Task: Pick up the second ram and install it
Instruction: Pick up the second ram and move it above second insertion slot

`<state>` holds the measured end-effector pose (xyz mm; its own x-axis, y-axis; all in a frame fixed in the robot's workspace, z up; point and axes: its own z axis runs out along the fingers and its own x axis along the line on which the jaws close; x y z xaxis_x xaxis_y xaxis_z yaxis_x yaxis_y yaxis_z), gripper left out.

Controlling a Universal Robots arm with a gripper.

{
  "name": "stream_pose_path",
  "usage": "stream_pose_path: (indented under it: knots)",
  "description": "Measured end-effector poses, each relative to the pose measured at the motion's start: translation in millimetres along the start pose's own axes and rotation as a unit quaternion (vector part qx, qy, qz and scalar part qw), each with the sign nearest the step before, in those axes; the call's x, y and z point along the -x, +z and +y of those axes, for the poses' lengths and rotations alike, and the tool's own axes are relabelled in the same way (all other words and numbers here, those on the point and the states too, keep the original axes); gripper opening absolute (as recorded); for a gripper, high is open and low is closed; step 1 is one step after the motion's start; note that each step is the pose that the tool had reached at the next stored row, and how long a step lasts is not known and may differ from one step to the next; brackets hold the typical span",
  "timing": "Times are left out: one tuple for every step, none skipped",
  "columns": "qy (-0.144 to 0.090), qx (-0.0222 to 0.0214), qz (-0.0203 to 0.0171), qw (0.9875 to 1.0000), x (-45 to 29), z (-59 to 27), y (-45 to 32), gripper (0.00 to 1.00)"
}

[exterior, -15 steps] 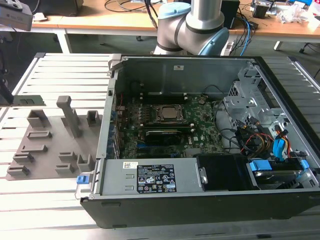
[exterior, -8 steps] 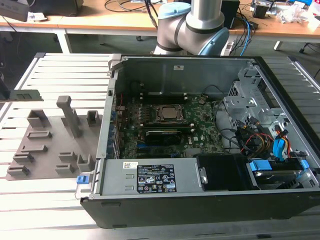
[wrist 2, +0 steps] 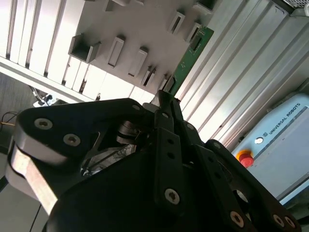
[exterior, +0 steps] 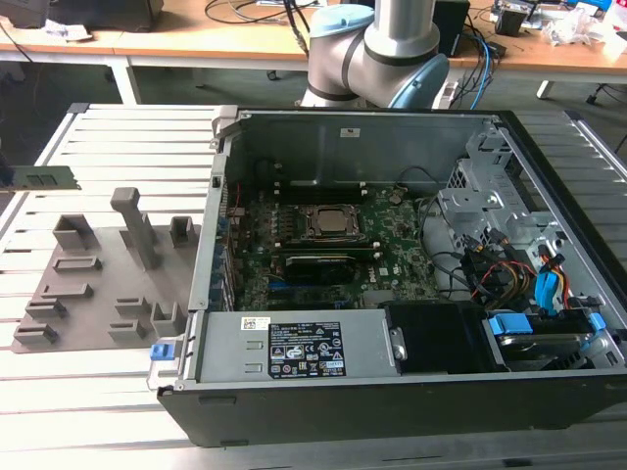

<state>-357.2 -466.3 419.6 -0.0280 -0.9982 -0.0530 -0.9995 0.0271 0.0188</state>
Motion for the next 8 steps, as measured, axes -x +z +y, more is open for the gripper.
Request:
stream_pose_path:
  knots:
    - [0.000,-0.0001,-0.0001,1.0000,0.2,-5.6,0.0,0.14]
    - [0.000,-0.0001,-0.0001,1.0000,0.3,-8.3,0.0,0.14]
    - [0.000,-0.0001,-0.0001,1.0000,0.3,-11.2,0.0,0.14]
    - [0.000,-0.0001,-0.0001,1.0000,0.5,-15.6,0.0,0.14]
    - [0.000,-0.0001,-0.0001,1.0000,0.6,-18.8,-0.1,0.14]
    - [0.000,-0.0001,-0.0001,1.0000,0.7,-22.5,-0.2,0.14]
    - [0.000,-0.0001,-0.0001,1.0000,0.8,-26.1,-0.3,0.14]
    - [0.000,-0.0002,-0.0001,1.0000,1.0,-32.4,-0.3,0.14]
